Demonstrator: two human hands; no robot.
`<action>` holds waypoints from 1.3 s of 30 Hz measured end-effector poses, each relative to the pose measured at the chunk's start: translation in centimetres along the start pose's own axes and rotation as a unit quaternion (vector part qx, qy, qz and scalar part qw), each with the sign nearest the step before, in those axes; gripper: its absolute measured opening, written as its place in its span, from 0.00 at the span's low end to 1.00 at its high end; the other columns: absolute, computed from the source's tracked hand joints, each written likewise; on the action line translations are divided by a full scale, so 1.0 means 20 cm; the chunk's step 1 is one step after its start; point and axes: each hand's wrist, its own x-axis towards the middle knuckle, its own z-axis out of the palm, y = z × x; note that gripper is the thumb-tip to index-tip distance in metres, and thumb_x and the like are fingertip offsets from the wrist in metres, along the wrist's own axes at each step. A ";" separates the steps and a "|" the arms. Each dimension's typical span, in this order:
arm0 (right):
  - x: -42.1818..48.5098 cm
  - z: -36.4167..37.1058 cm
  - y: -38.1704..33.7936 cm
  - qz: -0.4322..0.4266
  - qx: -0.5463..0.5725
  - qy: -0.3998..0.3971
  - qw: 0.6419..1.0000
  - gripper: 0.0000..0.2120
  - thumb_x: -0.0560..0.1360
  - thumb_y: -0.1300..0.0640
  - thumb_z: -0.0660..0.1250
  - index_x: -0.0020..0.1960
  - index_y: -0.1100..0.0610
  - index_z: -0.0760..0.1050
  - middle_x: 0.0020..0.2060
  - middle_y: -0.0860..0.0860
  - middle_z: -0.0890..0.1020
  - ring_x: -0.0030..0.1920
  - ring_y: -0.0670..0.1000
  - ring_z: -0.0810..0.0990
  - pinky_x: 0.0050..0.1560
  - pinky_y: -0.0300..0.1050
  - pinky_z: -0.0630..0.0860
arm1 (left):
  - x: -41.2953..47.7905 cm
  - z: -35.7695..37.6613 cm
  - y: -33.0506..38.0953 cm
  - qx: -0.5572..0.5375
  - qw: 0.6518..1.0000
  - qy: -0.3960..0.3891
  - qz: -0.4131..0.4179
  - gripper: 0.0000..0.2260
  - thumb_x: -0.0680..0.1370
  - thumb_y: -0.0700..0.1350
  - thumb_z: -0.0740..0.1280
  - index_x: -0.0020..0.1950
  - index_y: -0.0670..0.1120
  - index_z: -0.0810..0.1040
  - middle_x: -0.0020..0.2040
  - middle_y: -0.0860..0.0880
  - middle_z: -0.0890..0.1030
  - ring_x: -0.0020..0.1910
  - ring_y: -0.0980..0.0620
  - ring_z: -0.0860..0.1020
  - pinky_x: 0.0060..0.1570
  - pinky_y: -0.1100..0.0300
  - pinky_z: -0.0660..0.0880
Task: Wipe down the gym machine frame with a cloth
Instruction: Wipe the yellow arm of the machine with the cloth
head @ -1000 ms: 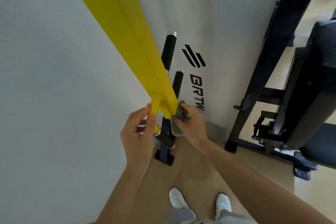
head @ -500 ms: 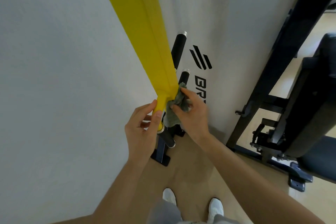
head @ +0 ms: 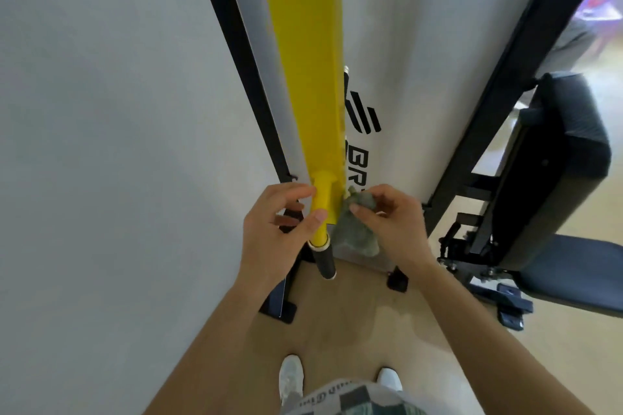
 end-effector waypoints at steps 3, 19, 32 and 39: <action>-0.08 -0.05 -0.21 -0.067 0.034 -0.014 0.997 0.06 0.72 0.57 0.76 0.47 0.51 0.82 0.42 0.47 0.85 0.45 0.49 0.85 0.48 0.42 0.82 | 0.03 -0.06 0.04 -0.003 0.995 -0.068 0.078 0.17 0.75 0.51 0.75 0.62 0.52 0.80 0.59 0.53 0.80 0.52 0.52 0.80 0.45 0.67 0.79; -0.30 0.30 -0.36 -0.023 -0.067 0.109 0.992 0.19 0.70 0.58 0.78 0.59 0.52 0.79 0.54 0.49 0.82 0.52 0.48 0.82 0.50 0.39 0.81 | 0.16 -0.41 -0.13 -0.196 0.965 -0.175 -0.018 0.03 0.82 0.44 0.65 0.49 0.49 0.77 0.46 0.50 0.83 0.47 0.50 0.84 0.41 0.55 0.84; -0.35 0.56 -0.22 0.052 -0.075 0.163 0.982 0.14 0.81 0.53 0.65 0.67 0.48 0.72 0.48 0.48 0.81 0.51 0.49 0.81 0.52 0.44 0.81 | 0.40 -0.10 -0.49 -0.291 0.916 -0.228 -0.154 0.02 0.84 0.43 0.64 0.55 0.47 0.75 0.59 0.46 0.80 0.59 0.49 0.82 0.56 0.54 0.81; -0.34 0.55 -0.21 0.036 -0.106 0.174 0.978 0.11 0.82 0.54 0.66 0.64 0.48 0.75 0.42 0.51 0.79 0.44 0.53 0.79 0.49 0.49 0.81 | 0.34 0.06 -0.61 -0.242 0.914 -0.261 -0.193 0.07 0.82 0.44 0.68 0.47 0.55 0.79 0.52 0.47 0.82 0.56 0.42 0.81 0.57 0.45 0.81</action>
